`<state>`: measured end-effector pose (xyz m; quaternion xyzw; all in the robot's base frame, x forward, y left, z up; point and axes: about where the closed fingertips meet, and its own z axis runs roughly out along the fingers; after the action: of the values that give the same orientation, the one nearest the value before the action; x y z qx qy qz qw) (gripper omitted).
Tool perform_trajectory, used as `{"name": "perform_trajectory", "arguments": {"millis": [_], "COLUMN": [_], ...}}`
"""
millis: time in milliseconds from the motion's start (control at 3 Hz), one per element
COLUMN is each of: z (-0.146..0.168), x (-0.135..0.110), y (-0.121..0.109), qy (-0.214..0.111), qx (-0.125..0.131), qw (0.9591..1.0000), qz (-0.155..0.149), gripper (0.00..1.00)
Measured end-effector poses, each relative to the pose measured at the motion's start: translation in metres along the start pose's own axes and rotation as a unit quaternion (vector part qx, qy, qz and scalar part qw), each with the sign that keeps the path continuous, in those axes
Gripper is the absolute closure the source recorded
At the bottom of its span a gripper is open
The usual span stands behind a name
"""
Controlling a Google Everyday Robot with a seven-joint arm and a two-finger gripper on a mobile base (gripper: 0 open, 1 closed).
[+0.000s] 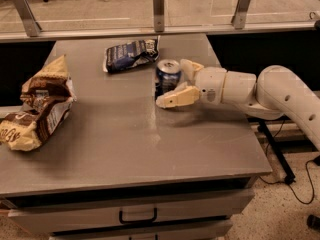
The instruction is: Place pepsi can upright
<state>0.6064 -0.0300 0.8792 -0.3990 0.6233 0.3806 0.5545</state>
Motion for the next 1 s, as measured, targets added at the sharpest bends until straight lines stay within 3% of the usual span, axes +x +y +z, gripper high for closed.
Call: {"name": "perform_trajectory", "arguments": {"millis": [1000], "z": [-0.066], "x": [0.020], "y": [-0.025], "qy": [0.068], "qx": [0.067], "qw": [0.9954], "qz": [0.001], "gripper": [0.00]}}
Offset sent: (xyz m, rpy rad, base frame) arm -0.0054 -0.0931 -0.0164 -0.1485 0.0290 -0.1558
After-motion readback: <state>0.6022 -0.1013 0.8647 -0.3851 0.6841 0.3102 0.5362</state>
